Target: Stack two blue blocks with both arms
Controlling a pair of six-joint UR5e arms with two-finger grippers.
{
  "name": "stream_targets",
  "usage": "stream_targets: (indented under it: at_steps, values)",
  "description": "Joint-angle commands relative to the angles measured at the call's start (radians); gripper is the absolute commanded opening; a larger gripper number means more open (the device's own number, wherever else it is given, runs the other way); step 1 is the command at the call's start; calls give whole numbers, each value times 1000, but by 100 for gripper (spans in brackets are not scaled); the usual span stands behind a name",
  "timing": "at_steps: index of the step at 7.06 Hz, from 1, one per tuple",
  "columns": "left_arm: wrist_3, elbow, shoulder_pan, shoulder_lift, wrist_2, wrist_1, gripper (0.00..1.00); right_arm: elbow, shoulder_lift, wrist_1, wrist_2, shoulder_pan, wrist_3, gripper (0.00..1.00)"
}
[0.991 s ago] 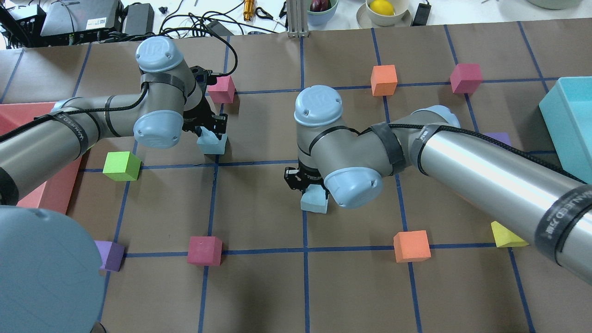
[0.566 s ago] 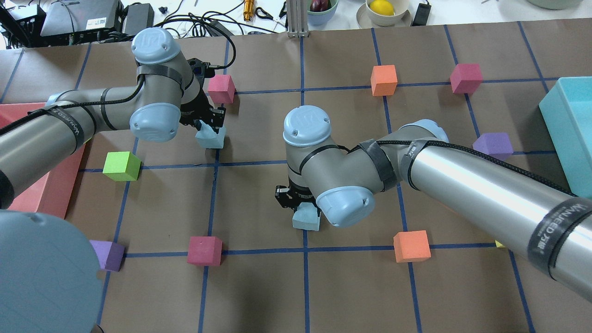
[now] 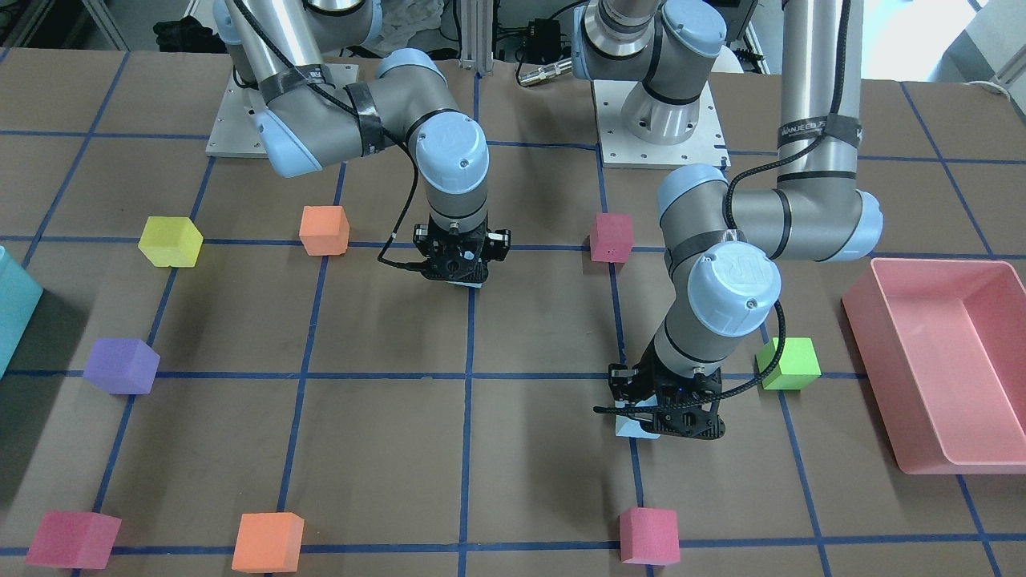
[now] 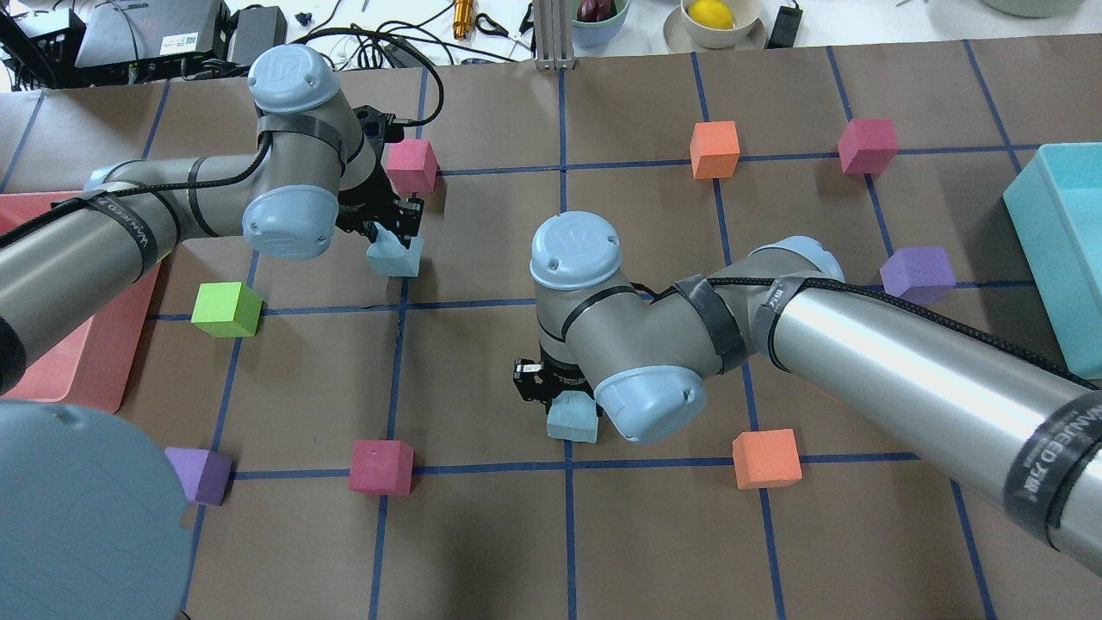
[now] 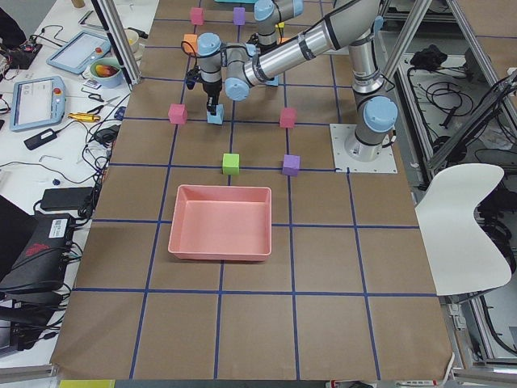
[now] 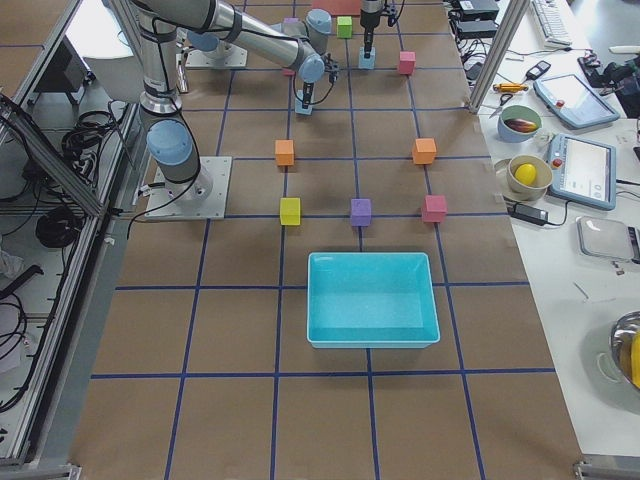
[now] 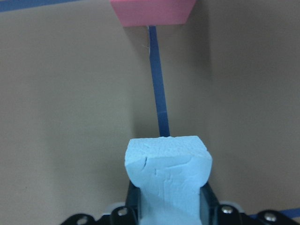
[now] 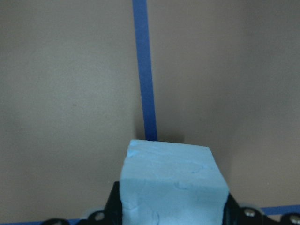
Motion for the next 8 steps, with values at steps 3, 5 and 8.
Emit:
stream_targets:
  at_steps: [3, 5, 8]
  values:
    - [-6, 1, -7, 22, -3, -20, 0, -20, -2, -17, 3, -30, 1, 100]
    - [-34, 8, -92, 52, -6, -39, 0, -108, -42, 47, -5, -121, -71, 100]
    - [-107, -23, -158, 109, -17, -72, 0, -179, -126, 144, -22, -362, -356, 100]
